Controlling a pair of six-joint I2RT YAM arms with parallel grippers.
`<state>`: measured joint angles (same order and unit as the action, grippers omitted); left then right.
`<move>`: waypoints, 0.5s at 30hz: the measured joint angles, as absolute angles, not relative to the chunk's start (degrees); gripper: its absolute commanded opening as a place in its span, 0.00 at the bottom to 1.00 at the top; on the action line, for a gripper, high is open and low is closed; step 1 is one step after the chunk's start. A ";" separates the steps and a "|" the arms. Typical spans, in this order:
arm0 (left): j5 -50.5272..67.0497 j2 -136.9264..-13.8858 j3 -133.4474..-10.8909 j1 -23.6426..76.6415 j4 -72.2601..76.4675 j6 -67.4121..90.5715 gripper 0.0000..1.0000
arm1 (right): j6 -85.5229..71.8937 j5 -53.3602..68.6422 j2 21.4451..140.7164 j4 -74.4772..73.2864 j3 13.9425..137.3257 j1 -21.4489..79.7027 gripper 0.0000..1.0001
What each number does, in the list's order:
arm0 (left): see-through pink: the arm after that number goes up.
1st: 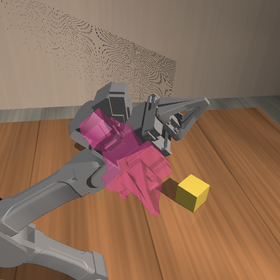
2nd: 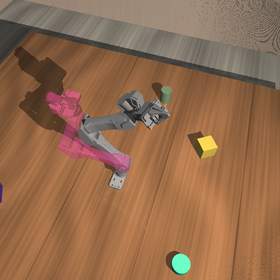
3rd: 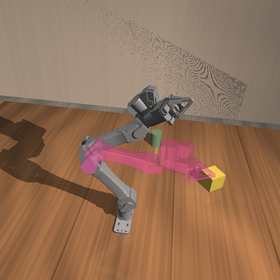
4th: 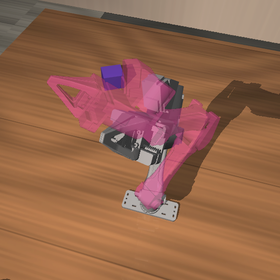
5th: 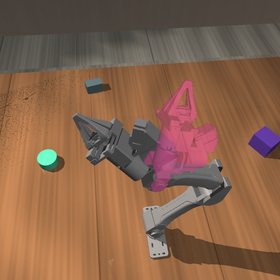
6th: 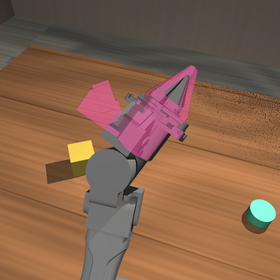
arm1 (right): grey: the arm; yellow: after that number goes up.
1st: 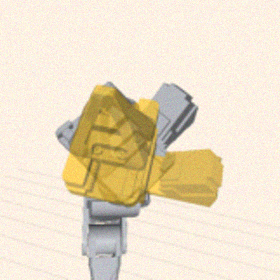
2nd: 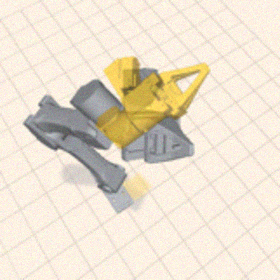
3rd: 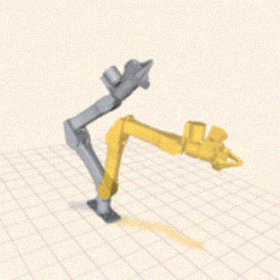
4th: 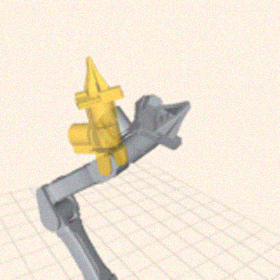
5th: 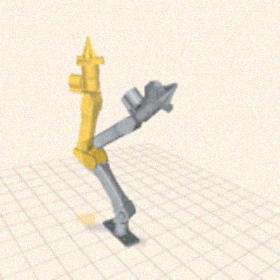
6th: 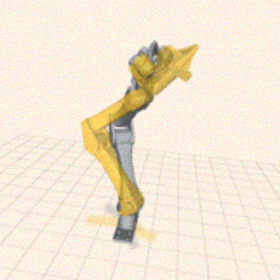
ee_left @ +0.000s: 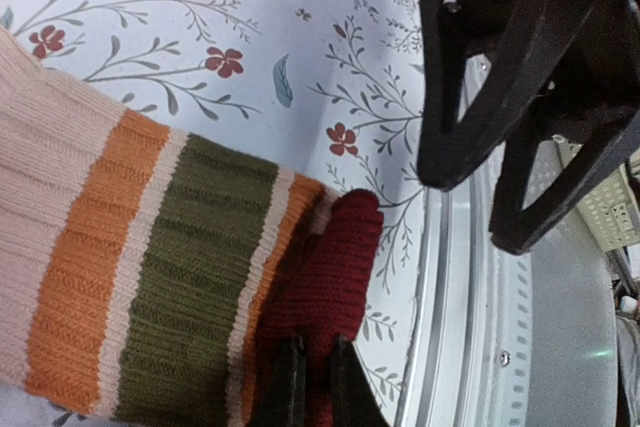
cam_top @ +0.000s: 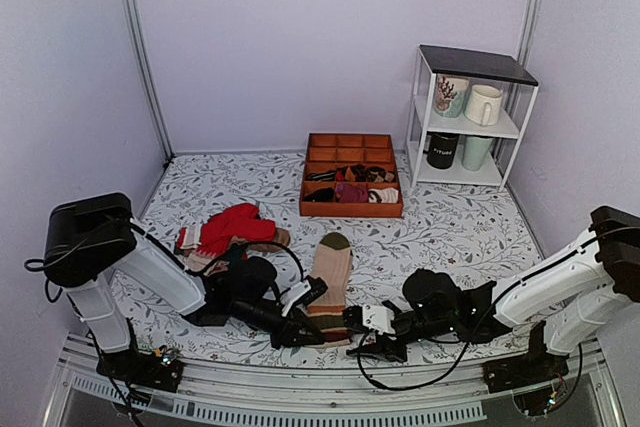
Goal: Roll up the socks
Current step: Roll a pair of socks at the center of the board.
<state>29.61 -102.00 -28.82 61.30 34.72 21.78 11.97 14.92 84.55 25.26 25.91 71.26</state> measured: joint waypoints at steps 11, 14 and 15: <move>31.62 -102.74 -29.12 60.42 34.94 22.59 0.00 | 22.02 6.57 90.43 26.09 28.95 74.15 0.45; 31.94 -102.85 -29.19 60.29 34.94 22.59 0.00 | 23.07 5.65 91.66 26.15 30.04 74.81 0.42; 32.03 -102.89 -29.21 60.25 34.96 22.59 0.00 | 23.35 5.43 92.14 26.13 30.41 75.00 0.41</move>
<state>32.03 -102.89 -29.21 60.25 34.96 22.59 23.35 5.43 92.14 26.13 30.41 75.00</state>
